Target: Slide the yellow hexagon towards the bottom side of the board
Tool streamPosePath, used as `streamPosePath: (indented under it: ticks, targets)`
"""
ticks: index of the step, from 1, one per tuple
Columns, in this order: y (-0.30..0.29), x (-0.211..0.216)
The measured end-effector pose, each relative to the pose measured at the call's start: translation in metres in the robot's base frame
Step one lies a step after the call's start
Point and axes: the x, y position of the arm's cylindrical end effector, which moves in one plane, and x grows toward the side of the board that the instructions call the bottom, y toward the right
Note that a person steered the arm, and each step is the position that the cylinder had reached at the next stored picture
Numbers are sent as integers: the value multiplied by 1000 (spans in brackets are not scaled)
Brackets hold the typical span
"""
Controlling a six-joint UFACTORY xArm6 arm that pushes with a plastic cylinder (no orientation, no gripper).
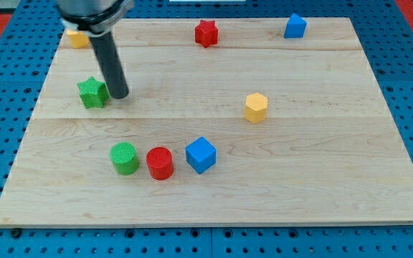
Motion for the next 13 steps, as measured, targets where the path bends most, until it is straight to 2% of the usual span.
streamPosePath:
  ticks: [1, 2, 4, 5, 6, 7, 8, 10, 12, 13]
  targets:
    - [-8, 8]
    - [-26, 50]
    - [13, 20]
    - [-18, 15]
    - [-48, 33]
    - [-43, 25]
    - [-30, 0]
    - [-76, 2]
    - [-22, 2]
    - [-16, 2]
